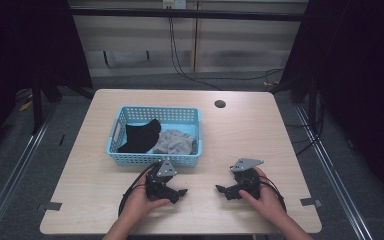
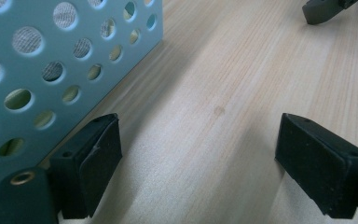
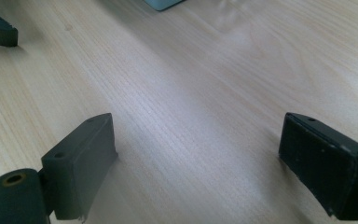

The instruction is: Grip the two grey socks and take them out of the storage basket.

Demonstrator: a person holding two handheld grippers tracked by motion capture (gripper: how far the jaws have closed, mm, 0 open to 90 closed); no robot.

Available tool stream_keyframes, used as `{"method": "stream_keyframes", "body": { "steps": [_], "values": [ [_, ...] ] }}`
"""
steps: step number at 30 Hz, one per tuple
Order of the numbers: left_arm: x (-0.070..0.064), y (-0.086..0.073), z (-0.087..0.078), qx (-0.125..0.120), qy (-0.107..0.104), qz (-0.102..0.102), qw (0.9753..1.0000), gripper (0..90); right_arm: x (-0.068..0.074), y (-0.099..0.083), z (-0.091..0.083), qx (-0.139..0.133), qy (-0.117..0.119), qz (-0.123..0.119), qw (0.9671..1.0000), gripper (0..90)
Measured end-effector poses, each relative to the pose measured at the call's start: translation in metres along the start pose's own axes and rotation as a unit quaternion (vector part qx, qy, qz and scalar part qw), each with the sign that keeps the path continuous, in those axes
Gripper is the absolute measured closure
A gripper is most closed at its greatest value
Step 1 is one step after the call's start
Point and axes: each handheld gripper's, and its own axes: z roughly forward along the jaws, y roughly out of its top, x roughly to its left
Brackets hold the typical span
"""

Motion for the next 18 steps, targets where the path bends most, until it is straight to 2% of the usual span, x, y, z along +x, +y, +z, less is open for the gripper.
{"method": "stream_keyframes", "body": {
  "steps": [9,11,14,16,18],
  "values": [
    [-0.002,0.001,-0.001,0.006,0.006,-0.004,1.0,13.8,0.0,0.0,0.0,0.0,0.0,0.0,1.0,10.4],
    [-0.004,0.006,-0.005,0.035,0.007,-0.016,0.9992,16.1,0.0,0.0,0.0,0.0,0.0,0.0,1.0,10.4],
    [-0.007,0.009,-0.01,0.057,-0.004,-0.037,0.9977,18.7,0.0,0.0,0.0,0.0,0.0,0.0,1.0,10.4],
    [-0.009,0.012,-0.016,0.062,-0.017,-0.033,0.9974,20.0,0.0,0.0,0.0,0.0,0.0,0.0,1.0,10.4],
    [-0.01,0.016,-0.024,0.063,-0.018,-0.032,0.9973,20.8,0.0,0.0,0.0,0.0,0.0,0.0,1.0,10.4]
  ]
}}
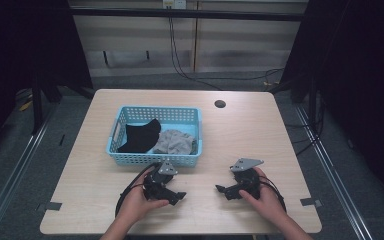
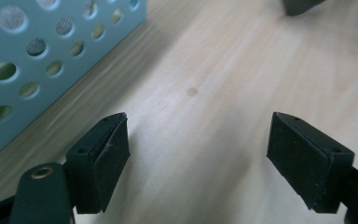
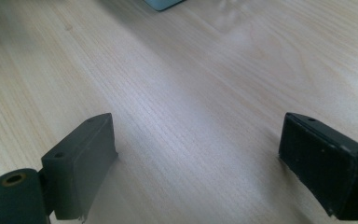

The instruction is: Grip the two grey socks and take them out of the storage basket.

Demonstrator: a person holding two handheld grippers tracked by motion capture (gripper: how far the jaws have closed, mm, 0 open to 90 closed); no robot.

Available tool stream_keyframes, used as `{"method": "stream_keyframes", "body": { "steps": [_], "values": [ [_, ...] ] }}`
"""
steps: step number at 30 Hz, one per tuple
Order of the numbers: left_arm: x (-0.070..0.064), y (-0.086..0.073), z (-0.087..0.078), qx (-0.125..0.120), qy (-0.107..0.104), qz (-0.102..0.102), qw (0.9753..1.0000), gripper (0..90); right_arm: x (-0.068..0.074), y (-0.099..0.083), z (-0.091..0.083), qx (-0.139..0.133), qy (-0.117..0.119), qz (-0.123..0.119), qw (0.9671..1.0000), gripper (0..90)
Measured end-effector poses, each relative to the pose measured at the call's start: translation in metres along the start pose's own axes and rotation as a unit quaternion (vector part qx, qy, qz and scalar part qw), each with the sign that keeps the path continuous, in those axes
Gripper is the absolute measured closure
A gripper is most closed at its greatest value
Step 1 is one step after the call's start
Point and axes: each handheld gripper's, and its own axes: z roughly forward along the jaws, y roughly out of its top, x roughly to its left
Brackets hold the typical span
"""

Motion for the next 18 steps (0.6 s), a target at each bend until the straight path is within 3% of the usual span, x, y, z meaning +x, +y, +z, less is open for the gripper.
{"method": "stream_keyframes", "body": {
  "steps": [4,7,8,10,18],
  "values": [
    [0.005,0.01,-0.018,0.002,-0.004,-0.021,0.9998,22.3,0.0,0.0,0.0,0.0,0.0,0.0,1.0,10.4],
    [0.009,0.015,-0.028,0.007,0.0,-0.021,0.9997,22.9,0.0,0.0,0.0,0.0,0.0,0.0,1.0,10.4],
    [0.013,0.023,-0.037,0.019,0.012,-0.023,0.9995,23.2,0.0,0.0,0.0,-0.001,0.0,0.0,1.0,10.4],
    [0.017,0.031,-0.046,0.021,0.016,-0.031,0.9992,23.5,0.0,0.0,0.0,-0.001,0.0,0.0,1.0,10.4],
    [0.03,0.063,-0.063,0.055,0.014,-0.046,0.9973,24.1,0.0,0.0,0.0,-0.002,0.0,-0.001,1.0,10.4]
  ]
}}
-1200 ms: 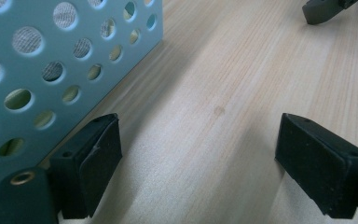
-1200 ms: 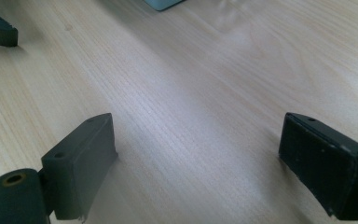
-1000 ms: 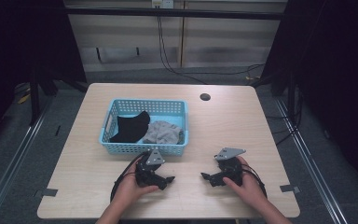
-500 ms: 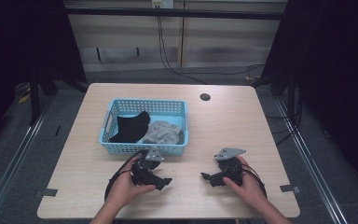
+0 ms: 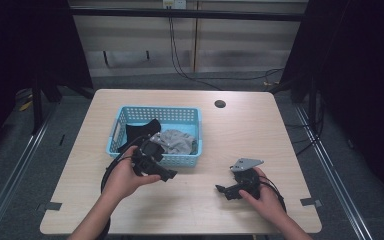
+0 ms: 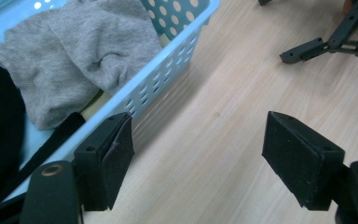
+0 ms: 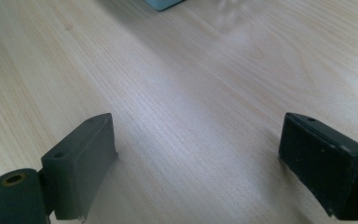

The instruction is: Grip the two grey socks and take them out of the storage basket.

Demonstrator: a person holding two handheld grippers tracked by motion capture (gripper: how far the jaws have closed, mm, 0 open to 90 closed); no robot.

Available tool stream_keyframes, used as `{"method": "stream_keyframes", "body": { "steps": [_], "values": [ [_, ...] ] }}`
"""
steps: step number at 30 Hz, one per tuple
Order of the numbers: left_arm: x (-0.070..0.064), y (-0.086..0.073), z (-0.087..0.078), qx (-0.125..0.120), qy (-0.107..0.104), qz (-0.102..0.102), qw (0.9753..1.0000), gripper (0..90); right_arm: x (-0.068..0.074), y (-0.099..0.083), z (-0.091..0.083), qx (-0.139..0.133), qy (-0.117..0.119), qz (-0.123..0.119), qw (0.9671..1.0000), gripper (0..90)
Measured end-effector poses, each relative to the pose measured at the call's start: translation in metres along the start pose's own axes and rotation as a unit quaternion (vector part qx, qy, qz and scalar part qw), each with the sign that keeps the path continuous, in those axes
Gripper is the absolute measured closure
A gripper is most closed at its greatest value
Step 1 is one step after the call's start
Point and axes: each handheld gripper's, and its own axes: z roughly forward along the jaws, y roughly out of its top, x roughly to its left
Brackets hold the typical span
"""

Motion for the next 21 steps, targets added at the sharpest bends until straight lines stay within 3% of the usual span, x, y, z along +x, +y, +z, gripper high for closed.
{"method": "stream_keyframes", "body": {
  "steps": [5,11,14,21],
  "values": [
    [0.013,0.017,0.003,0.008,0.013,-0.018,0.9997,24.1,0.0,0.0,0.0,0.0,0.0,0.0,1.0,10.4],
    [0.025,0.031,0.013,0.006,0.025,-0.024,0.9994,24.1,0.0,0.0,0.0,0.0,0.0,0.0,1.0,10.4],
    [0.037,0.04,0.025,0.005,0.03,-0.041,0.9987,24.1,0.0,0.0,0.0,0.001,0.0,0.001,1.0,10.4],
    [0.048,0.051,0.048,0.011,0.043,-0.063,0.997,24.2,0.0,0.0,0.0,0.0,0.0,0.001,1.0,10.4]
  ]
}}
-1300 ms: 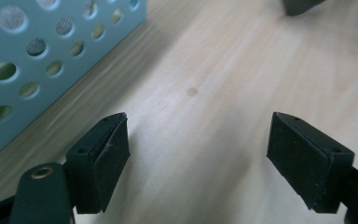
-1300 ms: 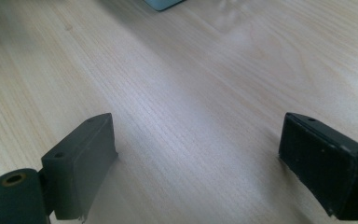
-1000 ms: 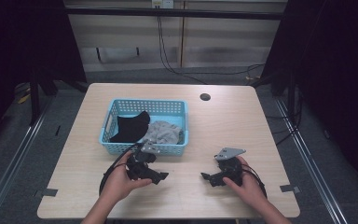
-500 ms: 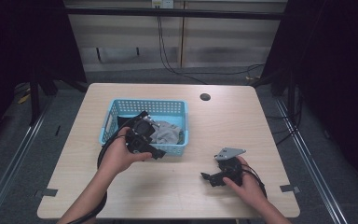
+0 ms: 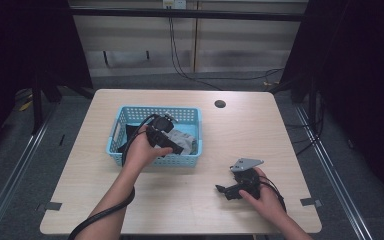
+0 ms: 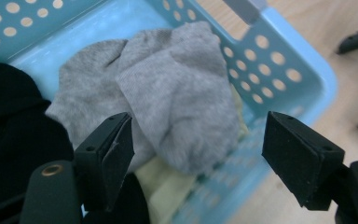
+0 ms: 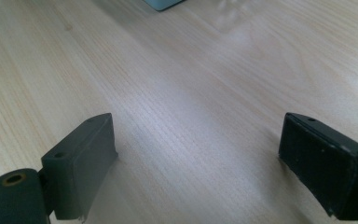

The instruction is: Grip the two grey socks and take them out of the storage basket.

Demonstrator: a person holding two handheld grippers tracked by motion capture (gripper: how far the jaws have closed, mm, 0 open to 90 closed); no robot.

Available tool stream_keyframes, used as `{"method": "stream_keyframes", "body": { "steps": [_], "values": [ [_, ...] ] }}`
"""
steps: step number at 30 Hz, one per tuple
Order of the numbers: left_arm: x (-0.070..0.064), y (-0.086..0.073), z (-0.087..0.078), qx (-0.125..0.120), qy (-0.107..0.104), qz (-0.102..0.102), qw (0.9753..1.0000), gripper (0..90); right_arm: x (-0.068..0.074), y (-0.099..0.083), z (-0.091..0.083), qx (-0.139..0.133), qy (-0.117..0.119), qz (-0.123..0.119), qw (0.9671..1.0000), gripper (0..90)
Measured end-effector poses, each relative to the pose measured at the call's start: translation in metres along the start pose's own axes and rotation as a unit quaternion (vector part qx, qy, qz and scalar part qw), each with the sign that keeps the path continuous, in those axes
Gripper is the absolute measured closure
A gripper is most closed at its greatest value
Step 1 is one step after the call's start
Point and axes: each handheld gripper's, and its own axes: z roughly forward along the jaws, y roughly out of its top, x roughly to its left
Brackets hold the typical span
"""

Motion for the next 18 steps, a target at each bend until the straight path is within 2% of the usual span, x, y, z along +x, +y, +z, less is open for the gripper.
{"method": "stream_keyframes", "body": {
  "steps": [3,4,7,8,10,11,13,15,16,17,18],
  "values": [
    [0.006,0.008,0.011,0.009,0.002,-0.02,0.9997,24.5,0.0,0.0,0.0,-0.001,0.0,0.001,1.0,10.4],
    [0.006,0.008,0.011,0.009,0.002,-0.02,0.9997,24.5,0.0,0.0,0.0,-0.001,0.0,0.001,1.0,10.4],
    [0.012,0.014,0.021,0.02,0.005,-0.037,0.9991,24.8,0.0,0.0,0.0,-0.001,0.0,0.001,1.0,10.4],
    [0.013,0.015,0.023,0.026,0.004,-0.035,0.999,25.2,0.0,0.0,0.0,-0.001,0.0,0.001,1.0,10.4],
    [0.014,0.017,0.028,0.027,0.005,-0.049,0.9984,25.7,0.0,0.0,0.0,-0.001,-0.001,0.0,1.0,10.4],
    [0.014,0.017,0.028,0.027,0.005,-0.049,0.9984,25.8,0.0,0.0,0.0,-0.003,-0.003,-0.002,1.0,10.4],
    [0.015,0.017,0.035,0.037,0.001,-0.057,0.9977,26.1,0.0,0.0,0.0,-0.002,-0.001,0.0,1.0,10.4],
    [0.016,0.017,0.037,0.04,0.001,-0.065,0.9971,28.0,0.0,0.0,0.0,-0.002,-0.001,0.0,1.0,10.4],
    [0.016,0.017,0.037,0.04,0.001,-0.065,0.9971,31.9,0.0,0.0,0.0,-0.002,-0.001,0.0,1.0,10.4],
    [0.017,0.016,0.038,0.042,0.002,-0.059,0.9974,31.9,0.0,0.0,0.0,0.0,0.0,0.002,1.0,10.4],
    [0.016,0.016,0.04,0.049,0.004,-0.057,0.9971,39.7,0.0,0.0,0.0,-0.001,0.0,0.002,1.0,10.4]
  ]
}}
